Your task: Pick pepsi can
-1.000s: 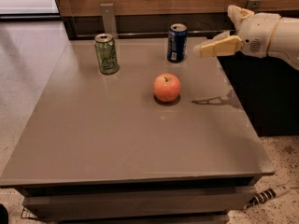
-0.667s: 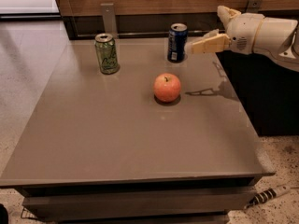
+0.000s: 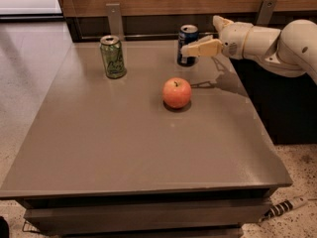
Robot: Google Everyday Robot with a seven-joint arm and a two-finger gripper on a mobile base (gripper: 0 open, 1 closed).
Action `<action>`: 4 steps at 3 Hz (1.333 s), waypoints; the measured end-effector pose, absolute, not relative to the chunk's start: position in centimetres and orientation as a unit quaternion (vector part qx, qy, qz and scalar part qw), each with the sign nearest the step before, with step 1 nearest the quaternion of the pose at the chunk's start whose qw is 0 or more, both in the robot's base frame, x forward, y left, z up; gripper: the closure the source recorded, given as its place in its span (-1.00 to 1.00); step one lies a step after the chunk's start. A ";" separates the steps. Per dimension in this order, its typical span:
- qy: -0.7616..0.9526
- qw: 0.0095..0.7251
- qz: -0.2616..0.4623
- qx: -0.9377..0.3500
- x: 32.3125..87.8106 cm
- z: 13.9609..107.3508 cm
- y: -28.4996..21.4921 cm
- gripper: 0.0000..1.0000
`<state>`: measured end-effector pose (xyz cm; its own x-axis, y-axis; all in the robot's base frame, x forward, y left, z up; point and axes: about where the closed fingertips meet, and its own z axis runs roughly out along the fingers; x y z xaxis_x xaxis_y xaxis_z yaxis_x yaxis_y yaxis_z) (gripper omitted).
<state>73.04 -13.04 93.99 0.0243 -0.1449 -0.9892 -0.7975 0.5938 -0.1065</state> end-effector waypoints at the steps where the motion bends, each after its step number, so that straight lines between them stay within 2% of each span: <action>1: 0.661 0.612 0.278 -0.333 75.6 91.3 -12.8 -1.00; 3: 0.675 0.609 0.297 -0.293 78.1 88.6 -13.3 -1.00; 4: 0.663 0.620 0.305 -0.290 79.0 89.0 -12.9 -0.71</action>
Offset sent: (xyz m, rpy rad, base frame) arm 0.0552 -0.0161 -0.0668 0.1130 0.1383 -0.1028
